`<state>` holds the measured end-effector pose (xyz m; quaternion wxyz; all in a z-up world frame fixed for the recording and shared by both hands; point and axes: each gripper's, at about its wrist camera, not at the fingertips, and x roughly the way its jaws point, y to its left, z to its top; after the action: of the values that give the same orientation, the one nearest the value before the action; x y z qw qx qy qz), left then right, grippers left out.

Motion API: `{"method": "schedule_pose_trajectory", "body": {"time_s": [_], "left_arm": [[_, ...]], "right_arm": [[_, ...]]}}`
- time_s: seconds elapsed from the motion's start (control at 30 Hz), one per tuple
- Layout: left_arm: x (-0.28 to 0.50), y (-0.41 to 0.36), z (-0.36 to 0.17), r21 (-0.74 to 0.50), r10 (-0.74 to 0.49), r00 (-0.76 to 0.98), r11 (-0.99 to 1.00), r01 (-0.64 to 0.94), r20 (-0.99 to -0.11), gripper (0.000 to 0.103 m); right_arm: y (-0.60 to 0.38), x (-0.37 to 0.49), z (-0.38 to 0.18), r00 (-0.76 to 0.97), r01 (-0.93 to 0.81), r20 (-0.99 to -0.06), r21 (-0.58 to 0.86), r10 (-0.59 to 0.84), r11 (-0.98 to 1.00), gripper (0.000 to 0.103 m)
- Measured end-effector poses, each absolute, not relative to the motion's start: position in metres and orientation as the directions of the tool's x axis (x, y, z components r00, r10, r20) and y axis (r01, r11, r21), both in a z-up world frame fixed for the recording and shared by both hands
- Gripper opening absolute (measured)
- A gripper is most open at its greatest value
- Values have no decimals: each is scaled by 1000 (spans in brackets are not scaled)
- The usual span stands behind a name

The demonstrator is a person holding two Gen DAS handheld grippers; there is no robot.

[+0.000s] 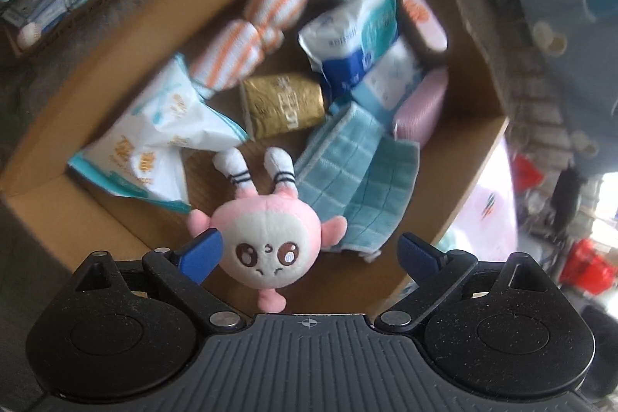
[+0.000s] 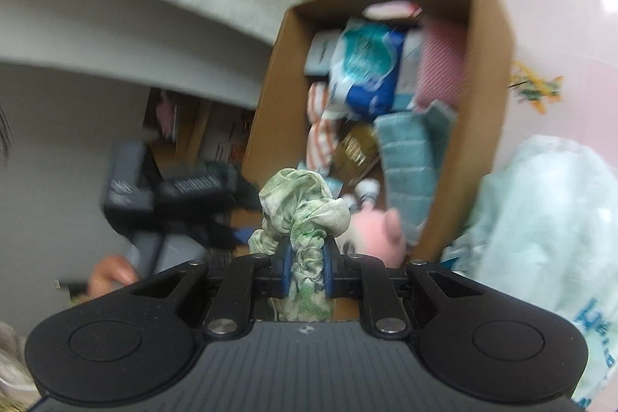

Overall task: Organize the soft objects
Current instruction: 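Carry the plush and scrunchie over the cardboard box with both tools, then open the left tool to drop the plush while the right tool releases the scrunchie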

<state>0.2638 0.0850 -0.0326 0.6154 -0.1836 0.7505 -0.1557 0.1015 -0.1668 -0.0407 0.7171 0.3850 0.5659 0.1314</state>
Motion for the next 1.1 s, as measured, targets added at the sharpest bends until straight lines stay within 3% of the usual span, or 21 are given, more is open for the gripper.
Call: {"method": "schedule_pose_trajectory", "body": {"time_s": [0.43, 0.63, 1.0, 1.1], "left_arm": [[279, 149, -1, -400, -406, -5, 903, -155, -914, 97], [286, 166, -8, -394, -401, -2, 902, -176, -916, 97], [294, 179, -8, -405, -407, 21, 900, -161, -913, 97], [296, 180, -9, -403, -405, 20, 902, -155, -914, 97]], "right_arm": [[-24, 142, -99, 6, -164, -891, 447, 454, 879, 0], [-8, 150, -145, -113, -150, -892, 452, 438, 880, 0], [-5, 153, -123, 74, -152, -857, 495, 509, 856, 0], [0, 155, -129, 33, -157, -866, 488, 499, 858, 0]]}}
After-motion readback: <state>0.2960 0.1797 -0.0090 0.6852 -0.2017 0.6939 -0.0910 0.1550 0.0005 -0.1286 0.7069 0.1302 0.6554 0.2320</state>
